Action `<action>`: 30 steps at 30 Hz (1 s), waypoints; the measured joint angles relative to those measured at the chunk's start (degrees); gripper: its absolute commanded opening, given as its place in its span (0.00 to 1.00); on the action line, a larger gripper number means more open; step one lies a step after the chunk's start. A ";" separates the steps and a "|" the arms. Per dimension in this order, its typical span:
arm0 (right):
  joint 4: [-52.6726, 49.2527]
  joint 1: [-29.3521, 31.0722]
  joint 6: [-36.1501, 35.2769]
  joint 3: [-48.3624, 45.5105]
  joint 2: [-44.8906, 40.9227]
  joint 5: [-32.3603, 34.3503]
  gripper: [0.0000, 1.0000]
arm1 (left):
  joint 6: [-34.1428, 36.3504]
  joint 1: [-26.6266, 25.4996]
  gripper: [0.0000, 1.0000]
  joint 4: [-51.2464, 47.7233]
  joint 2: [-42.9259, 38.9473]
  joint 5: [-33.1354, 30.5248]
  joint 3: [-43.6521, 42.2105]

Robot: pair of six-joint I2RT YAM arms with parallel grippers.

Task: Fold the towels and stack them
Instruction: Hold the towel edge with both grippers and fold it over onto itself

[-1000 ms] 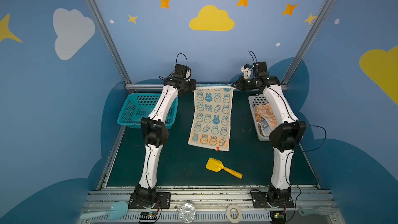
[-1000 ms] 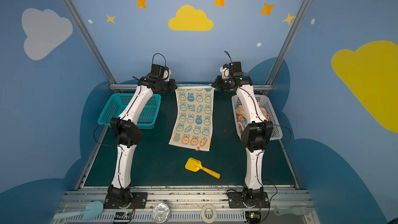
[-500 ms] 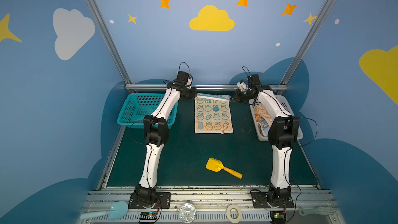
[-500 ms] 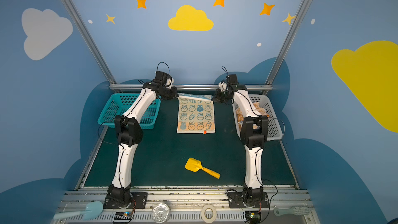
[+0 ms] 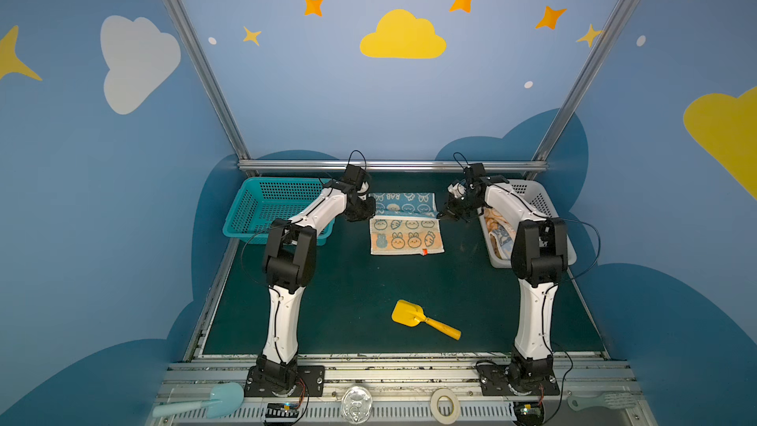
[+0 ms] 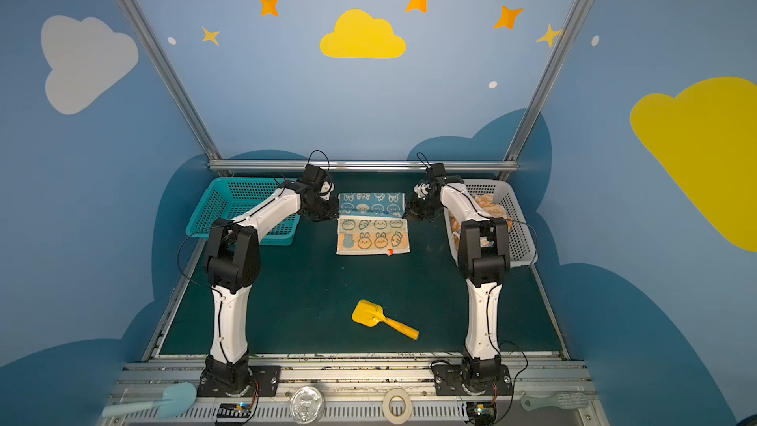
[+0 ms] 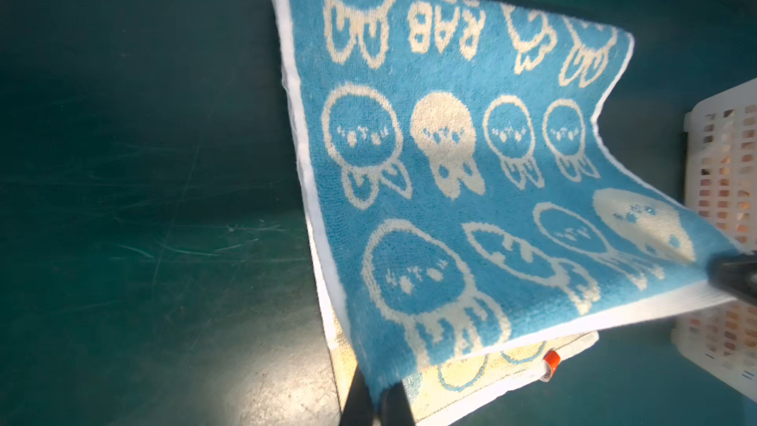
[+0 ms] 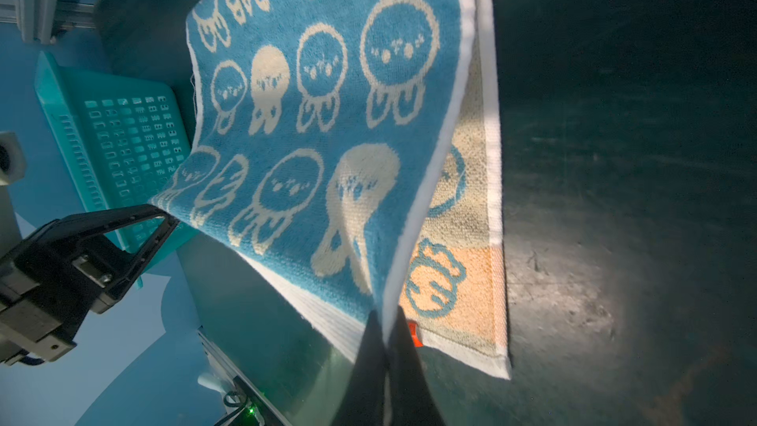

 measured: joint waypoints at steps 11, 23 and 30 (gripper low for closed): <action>-1.68 0.81 -0.09 -3.28 -3.10 1.81 0.00 | 0.22 -0.68 0.03 -1.07 -1.81 -0.09 -1.29; -1.01 0.46 -0.68 -11.34 -13.33 3.21 0.00 | 0.17 -2.82 0.03 0.42 -8.17 -0.02 -6.95; 2.62 1.05 0.09 -22.34 -11.76 1.81 0.00 | -0.07 -3.87 0.03 2.47 -8.24 1.42 -16.83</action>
